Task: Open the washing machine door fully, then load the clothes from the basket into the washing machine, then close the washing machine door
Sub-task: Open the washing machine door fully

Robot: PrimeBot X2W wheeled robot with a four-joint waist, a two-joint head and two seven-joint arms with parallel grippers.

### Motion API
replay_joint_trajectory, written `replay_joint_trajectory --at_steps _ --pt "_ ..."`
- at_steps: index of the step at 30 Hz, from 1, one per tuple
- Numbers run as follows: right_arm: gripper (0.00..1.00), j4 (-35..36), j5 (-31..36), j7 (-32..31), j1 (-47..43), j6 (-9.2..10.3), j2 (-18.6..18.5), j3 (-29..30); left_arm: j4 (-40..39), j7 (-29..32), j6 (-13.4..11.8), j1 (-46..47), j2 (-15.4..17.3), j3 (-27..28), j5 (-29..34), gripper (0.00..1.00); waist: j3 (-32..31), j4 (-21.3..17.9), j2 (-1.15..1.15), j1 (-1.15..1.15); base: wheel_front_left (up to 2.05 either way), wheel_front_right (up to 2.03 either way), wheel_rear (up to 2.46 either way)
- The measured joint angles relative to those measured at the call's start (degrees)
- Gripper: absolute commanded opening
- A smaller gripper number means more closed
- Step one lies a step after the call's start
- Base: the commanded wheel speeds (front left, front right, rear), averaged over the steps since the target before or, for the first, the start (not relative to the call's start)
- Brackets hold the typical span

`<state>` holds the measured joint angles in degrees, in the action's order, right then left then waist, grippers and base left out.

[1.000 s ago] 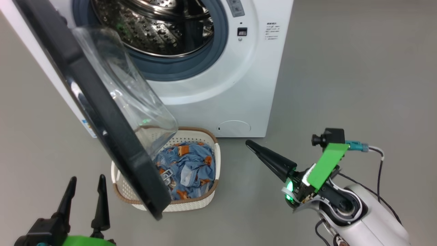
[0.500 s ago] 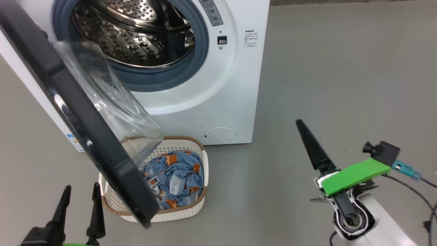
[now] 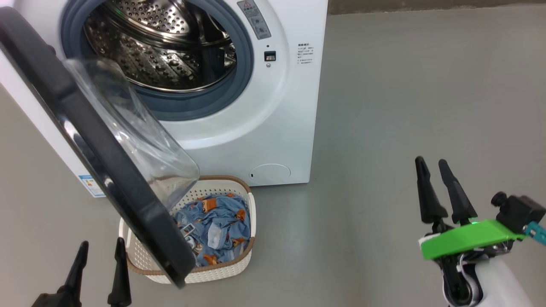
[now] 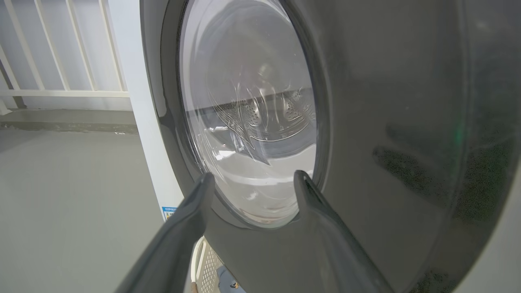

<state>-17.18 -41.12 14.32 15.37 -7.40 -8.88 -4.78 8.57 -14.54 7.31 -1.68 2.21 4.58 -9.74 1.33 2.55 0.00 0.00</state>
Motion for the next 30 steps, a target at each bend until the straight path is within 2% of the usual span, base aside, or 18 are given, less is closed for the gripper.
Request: replay_joint_trajectory --at_steps 7,16,22,30 --pt "1.00 6.73 16.24 0.00 -7.29 0.00 3.07 4.16 -0.71 0.00 0.00 -0.51 -0.05 -0.02 0.00 1.00 0.53 -0.35 0.00 0.00 0.00 0.00 0.00" --pt "1.00 10.10 29.40 0.00 -13.07 0.00 5.03 7.36 -0.98 0.00 0.00 -0.64 -0.05 -0.13 0.00 1.00 0.35 -0.56 0.00 0.00 0.00 0.00 0.00" --pt "1.00 9.84 34.14 0.00 -14.22 0.00 5.71 9.31 -0.92 0.00 0.00 -0.88 -0.05 -0.48 0.00 1.00 0.14 -0.50 0.00 0.00 0.00 0.00 0.00" --pt "1.00 7.34 36.15 0.00 -13.95 0.00 6.05 11.25 -0.60 0.00 0.00 -1.43 -0.05 -0.75 0.00 1.00 -0.24 -0.37 0.00 0.00 0.00 0.00 0.00"
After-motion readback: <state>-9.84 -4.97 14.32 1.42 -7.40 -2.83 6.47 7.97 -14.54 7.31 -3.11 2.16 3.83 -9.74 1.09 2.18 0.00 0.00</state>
